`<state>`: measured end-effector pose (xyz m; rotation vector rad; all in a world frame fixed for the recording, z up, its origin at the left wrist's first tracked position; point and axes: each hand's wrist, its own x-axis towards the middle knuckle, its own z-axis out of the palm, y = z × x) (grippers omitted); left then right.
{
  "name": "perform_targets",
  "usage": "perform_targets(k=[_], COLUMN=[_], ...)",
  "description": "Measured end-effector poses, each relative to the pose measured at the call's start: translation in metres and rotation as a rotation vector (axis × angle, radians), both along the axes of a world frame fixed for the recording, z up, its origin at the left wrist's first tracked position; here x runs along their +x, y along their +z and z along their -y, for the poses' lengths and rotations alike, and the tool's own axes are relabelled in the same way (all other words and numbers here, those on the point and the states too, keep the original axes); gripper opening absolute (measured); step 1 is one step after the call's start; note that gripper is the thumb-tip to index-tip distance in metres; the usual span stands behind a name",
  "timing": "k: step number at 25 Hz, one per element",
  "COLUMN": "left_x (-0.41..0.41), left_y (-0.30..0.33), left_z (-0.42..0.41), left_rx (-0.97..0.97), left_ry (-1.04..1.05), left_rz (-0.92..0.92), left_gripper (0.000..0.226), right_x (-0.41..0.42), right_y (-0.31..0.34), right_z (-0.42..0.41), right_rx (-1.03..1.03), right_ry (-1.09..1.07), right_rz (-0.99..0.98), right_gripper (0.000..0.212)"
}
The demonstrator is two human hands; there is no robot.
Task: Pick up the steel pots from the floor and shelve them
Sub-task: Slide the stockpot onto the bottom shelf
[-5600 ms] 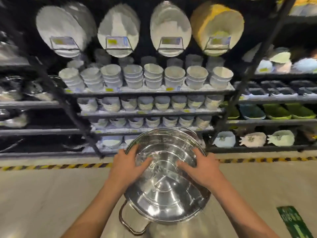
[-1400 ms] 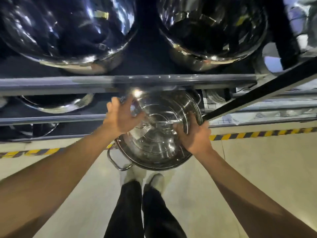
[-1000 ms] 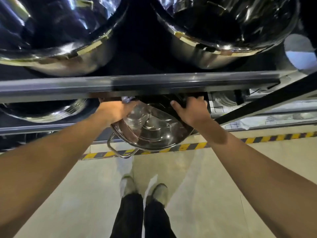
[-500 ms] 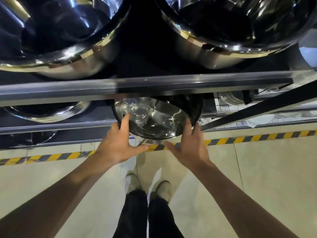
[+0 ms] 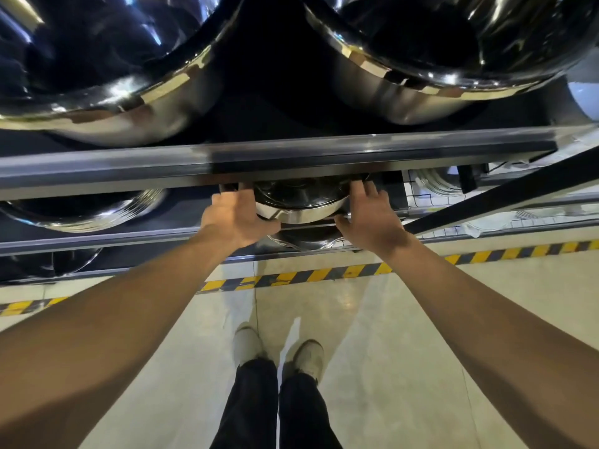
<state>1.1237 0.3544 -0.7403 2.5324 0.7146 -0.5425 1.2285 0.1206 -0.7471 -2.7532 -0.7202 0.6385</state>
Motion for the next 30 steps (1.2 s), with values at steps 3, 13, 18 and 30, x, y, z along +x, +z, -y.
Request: perform_targets(k=[3,13,18,30], left_x=[0.009,-0.021,-0.068,-0.137], left_y=[-0.002,0.078,0.196,0.359], left_z=[-0.008,0.012,0.032,0.014], left_rx=[-0.049,0.165,0.172,0.432], left_ry=[-0.05,-0.169,-0.139,-0.033], left_rz=[-0.063,-0.012,0.066,0.131], left_gripper=[0.046,0.056,0.043,0.063], right_x=[0.018,-0.015,-0.059,-0.104], right_y=[0.0,0.089,0.209,0.394], right_z=[-0.009,0.002,0.022,0.0], right_rx=[-0.157,-0.137,-0.175,-0.037], right_ry=[0.021,0.035,0.097,0.258], right_rz=[-0.079,0.025,-0.018,0.322], right_gripper=[0.061,0.054,0.046,0.061])
